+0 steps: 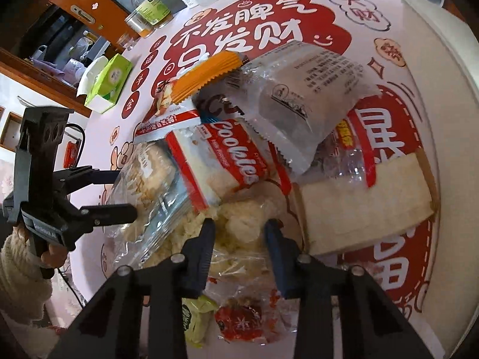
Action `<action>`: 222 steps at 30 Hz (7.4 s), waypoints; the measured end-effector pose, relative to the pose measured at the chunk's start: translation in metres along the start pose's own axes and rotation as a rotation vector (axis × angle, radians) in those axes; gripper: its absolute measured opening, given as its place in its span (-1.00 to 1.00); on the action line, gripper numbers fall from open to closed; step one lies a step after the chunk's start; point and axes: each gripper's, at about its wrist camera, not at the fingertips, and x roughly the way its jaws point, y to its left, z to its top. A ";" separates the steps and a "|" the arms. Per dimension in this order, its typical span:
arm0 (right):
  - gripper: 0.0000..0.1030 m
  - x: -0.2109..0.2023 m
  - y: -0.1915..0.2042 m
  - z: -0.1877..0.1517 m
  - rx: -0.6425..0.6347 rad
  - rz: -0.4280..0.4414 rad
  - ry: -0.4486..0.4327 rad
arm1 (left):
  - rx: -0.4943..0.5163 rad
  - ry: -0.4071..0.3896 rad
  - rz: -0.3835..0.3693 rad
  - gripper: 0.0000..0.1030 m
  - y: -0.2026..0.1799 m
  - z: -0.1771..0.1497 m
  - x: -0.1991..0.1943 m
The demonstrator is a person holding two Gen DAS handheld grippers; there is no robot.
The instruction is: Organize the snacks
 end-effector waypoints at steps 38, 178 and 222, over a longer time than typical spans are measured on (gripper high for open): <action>-0.50 -0.275 0.002 -0.050 0.168 -0.398 -0.718 | 0.249 -0.537 -0.127 -0.97 -0.230 0.020 -0.187; 0.03 -0.026 -0.039 -0.060 0.449 -0.300 -0.210 | -0.252 -0.198 0.360 0.98 -0.068 -0.050 0.022; -0.15 -0.090 0.016 -0.073 0.162 -0.296 -0.343 | -0.199 -0.369 0.277 -0.07 -0.125 -0.068 -0.049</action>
